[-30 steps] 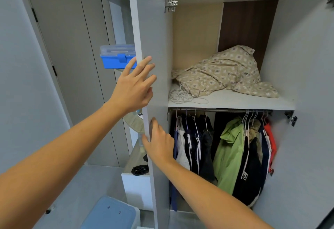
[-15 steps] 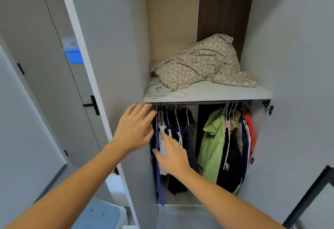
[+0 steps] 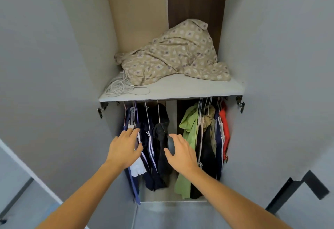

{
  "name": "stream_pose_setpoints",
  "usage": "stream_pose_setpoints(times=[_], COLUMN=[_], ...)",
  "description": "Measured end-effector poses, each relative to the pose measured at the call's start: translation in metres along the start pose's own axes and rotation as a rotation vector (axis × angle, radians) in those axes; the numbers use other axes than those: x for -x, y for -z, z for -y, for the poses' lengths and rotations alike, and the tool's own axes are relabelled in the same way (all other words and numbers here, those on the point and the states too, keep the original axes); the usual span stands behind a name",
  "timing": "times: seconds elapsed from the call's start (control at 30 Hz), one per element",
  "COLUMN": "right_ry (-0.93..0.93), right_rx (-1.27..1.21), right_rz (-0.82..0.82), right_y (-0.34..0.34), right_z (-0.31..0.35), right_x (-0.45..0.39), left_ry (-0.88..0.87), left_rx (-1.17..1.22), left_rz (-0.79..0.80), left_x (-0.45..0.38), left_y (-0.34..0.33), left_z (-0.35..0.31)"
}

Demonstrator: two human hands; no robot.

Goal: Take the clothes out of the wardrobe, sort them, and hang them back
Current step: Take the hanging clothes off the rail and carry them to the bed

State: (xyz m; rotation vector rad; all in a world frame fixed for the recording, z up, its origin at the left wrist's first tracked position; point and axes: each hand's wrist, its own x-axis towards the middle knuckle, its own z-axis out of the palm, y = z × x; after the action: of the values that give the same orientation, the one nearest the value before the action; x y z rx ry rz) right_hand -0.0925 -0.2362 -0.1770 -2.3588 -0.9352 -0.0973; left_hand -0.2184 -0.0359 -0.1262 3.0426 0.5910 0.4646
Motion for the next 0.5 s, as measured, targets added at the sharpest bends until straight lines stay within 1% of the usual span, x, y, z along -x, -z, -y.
stream_pose_setpoints(times=[0.23,0.4,0.5], right_ry=[-0.089,-0.156,-0.231], right_rx=[-0.005,0.031,0.062], right_rz=[0.027,0.048,0.041], right_y=[-0.018,-0.041,-0.053], right_z=[-0.039,-0.068,-0.085], right_x=[-0.050,-0.100,-0.130], left_ry=[0.114,0.143,0.159], left_rx=[0.168,0.275,0.355], left_rz=[0.137,0.223,0.301], left_x=[-0.047,-0.110,-0.151], left_y=[-0.060,-0.120,-0.157], left_z=[-0.004,0.012,0.019])
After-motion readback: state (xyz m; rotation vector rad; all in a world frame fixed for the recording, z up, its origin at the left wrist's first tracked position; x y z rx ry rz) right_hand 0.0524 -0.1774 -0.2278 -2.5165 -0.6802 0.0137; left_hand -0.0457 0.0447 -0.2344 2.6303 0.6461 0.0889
